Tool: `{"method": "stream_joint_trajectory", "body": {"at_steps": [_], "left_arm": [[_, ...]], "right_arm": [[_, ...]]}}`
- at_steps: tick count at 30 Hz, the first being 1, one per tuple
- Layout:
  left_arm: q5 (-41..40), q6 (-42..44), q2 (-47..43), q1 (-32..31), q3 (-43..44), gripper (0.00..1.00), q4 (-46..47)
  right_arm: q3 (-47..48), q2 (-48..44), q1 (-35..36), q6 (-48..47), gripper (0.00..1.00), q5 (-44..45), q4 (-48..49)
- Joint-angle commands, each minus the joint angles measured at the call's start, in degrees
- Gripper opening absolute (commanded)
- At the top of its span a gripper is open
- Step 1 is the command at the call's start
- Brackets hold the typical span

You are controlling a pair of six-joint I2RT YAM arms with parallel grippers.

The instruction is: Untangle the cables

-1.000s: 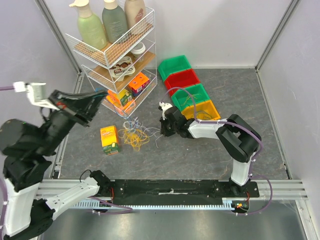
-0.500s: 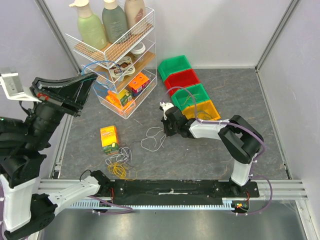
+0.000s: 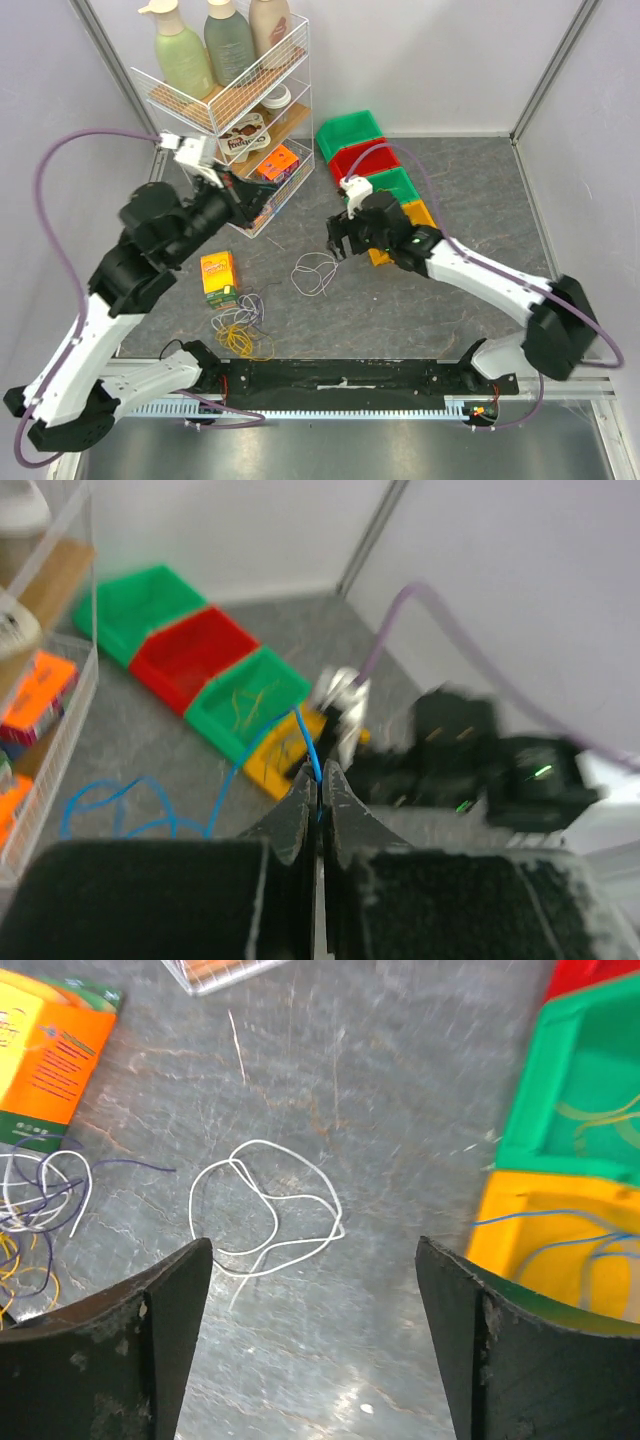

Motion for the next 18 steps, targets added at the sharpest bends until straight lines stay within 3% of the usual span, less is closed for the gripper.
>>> {"method": "stream_joint_trajectory", "body": {"at_steps": [1,5,9,15,18], "left_arm": [[7.65,-2.50,2.26,0.04,-5.06,0.02,-2.95],[14.06,-5.31,4.02,0.04,-9.89,0.02,-1.29],[21.36,-7.33,5.07,0.04,-13.07,0.02,2.85],[23.66,-9.79,6.74,0.04,-13.34,0.02,3.99],[24.19,-10.85,7.97,0.04,-12.99,0.02,4.43]], "right_arm": [[2.87,-11.04,-3.55,-8.14,0.96,-9.12,-3.41],[0.60,-17.46,-4.08,-11.40,0.98,-20.13,3.08],[0.76,-19.76,-3.99,-11.58,0.98,-24.36,5.56],[0.06,-19.06,-3.73,-5.44,0.97,-33.15,13.10],[-0.38,-18.09,-2.77,-4.64,0.97,-32.55,15.05]]}}
